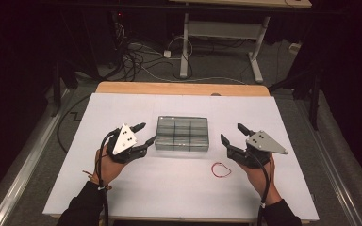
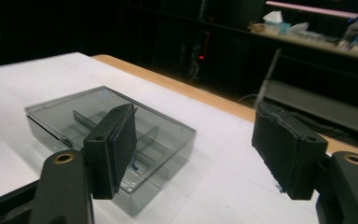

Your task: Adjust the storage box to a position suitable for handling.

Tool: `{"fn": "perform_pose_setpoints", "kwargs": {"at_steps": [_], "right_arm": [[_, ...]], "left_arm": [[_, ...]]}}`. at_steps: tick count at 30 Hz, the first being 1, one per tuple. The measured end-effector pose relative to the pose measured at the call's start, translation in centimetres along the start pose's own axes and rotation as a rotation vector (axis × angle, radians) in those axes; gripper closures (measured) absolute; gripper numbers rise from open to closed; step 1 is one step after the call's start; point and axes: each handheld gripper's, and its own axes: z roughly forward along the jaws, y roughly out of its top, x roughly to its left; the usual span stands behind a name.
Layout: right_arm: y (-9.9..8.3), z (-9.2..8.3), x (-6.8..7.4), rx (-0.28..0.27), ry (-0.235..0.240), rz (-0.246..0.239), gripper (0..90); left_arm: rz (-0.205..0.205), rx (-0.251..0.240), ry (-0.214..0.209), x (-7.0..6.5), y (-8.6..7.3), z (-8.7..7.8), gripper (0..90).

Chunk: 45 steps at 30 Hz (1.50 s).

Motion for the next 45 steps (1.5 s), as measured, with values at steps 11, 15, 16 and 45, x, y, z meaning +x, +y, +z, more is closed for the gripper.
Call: {"fn": "perform_pose_setpoints", "kwargs": {"at_steps": [11, 15, 16, 45], "right_arm": [[0.2, -1.7, 0.3, -0.014, 0.051, -0.024, 16.0], [-0.1, -2.2, 0.4, -0.008, 0.086, -0.037, 15.5], [-0.2, -2.3, 0.5, -0.008, 0.09, -0.042, 15.4], [-3.8, -4.7, 1.3, 0.115, 0.112, -0.111, 18.9]], "left_arm": [[0.022, -0.006, -0.007, -1.1, -0.4, -0.6, 24.7], [0.043, -0.01, -0.014, -1.5, -0.6, -1.0, 22.3], [0.045, -0.007, -0.015, -1.5, -0.7, -1.0, 20.6], [0.053, 0.096, -0.018, -3.1, -6.1, -3.5, 20.6]]}}
